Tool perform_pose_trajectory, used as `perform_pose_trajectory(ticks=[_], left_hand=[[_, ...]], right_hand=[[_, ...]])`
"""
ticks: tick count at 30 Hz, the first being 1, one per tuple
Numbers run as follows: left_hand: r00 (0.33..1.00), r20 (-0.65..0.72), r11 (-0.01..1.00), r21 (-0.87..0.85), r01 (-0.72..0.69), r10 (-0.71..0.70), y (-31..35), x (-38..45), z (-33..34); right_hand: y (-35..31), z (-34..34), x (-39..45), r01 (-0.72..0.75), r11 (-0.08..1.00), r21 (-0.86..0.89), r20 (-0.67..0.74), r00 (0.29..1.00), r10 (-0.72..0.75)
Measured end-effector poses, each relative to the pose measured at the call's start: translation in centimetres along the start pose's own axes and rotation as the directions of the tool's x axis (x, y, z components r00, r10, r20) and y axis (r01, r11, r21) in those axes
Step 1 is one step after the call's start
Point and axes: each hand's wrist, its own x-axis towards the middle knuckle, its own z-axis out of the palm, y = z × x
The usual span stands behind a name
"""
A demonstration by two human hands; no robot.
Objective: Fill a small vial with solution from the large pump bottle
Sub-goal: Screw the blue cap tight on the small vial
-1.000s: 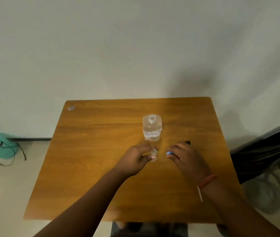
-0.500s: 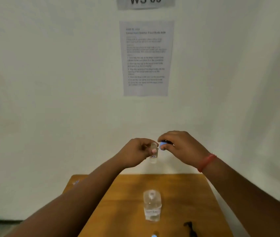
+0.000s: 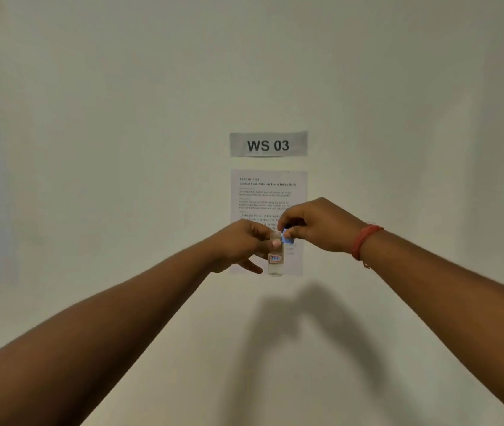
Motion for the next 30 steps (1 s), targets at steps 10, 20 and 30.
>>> perform_pose_trajectory(ticks=[10, 20, 30], left_hand=[[0.998, -0.027, 0.998, 0.026, -0.056, 0.057, 6.8, 1.5, -4.0], [0.998, -0.024, 0.998, 0.022, -0.053, 0.053, 8.3, 1.4, -4.0], [0.999, 0.01, 0.999, -0.012, -0.049, 0.049, 7.8, 1.3, -3.2]], right_hand=[[-1.4, -7.0, 3.7, 0.043, 0.998, -0.035, -0.063, 0.997, -0.046], [-1.9, -9.0, 4.4, 0.059, 0.995, -0.079, -0.091, 0.994, -0.066], [-1.8, -9.0, 4.0, 0.087, 0.994, -0.061, -0.147, 0.985, -0.095]])
